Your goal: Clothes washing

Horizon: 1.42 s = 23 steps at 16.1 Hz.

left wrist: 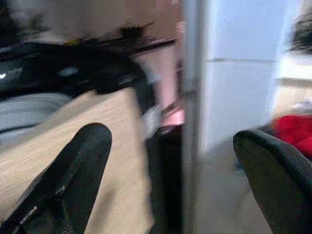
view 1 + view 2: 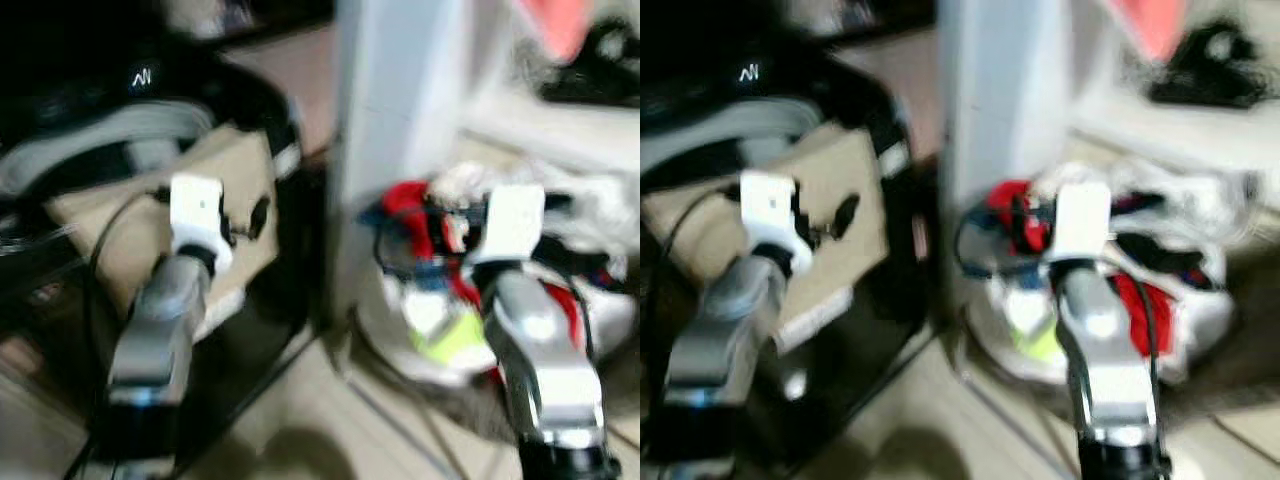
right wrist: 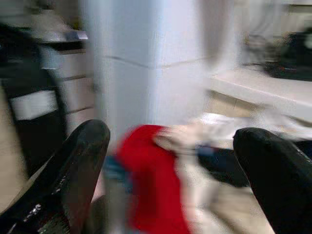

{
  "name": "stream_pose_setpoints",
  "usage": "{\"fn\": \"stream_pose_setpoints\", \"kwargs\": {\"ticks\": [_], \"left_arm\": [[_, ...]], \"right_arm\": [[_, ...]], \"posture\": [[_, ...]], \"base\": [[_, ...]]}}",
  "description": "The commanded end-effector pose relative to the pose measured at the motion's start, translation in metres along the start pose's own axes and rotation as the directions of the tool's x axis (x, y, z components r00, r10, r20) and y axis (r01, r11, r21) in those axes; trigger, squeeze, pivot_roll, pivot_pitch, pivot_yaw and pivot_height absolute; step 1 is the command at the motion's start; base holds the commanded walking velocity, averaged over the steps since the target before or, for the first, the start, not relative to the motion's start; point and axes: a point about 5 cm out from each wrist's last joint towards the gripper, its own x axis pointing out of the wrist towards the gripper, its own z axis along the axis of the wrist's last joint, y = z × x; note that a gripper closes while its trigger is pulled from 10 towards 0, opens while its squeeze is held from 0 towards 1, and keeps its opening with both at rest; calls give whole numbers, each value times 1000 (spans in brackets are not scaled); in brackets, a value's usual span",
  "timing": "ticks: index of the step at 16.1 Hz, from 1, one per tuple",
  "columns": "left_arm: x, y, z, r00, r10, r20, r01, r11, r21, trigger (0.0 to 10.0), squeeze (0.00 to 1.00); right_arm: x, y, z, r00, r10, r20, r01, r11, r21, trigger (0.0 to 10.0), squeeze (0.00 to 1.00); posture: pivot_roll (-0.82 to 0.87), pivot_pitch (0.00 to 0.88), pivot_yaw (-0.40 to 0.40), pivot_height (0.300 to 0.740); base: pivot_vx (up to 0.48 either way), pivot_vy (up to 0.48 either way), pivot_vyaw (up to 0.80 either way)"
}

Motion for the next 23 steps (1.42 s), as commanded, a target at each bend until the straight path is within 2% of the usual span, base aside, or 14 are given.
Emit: {"fn": "stream_pose_setpoints", "kwargs": {"ticks": [1,10,15,20,22,23], "left_arm": [[4,-11,6,999,-43,17,43,999,-4,10000,0],[6,-8,5,999,-47,6,47,999,11,10000,0],[5,-11,-4,999,-50,-18,50,998,-25,10000,0],[5,-13,1,994,-103,18,104,994,-19,10000,0],[10,-15,9,995,-84,50,85,996,-17,10000,0],[10,-19,8,994,-94,47,95,995,-24,10000,0]], "right_arm": [[0,-8,-2,999,-36,-8,36,999,-15,10000,0],[-2,-6,-4,999,-32,-15,32,999,-15,10000,0],[-4,-9,-6,998,-42,-52,40,999,-37,10000,0],[-7,-6,-2,999,15,-37,-17,997,-77,10000,0],[-9,-8,-3,999,-12,-43,9,998,-56,10000,0],[-11,-8,-6,997,-10,-79,7,999,-33,10000,0]], "posture": [[-81,0,14,740],[-86,0,34,740],[-101,0,40,740],[-104,0,55,740],[-110,0,57,740],[-111,0,57,740]], "base": [[382,0,0],[387,0,0],[381,0,0],[0,0,0],[0,0,0],[0,0,0]]}}
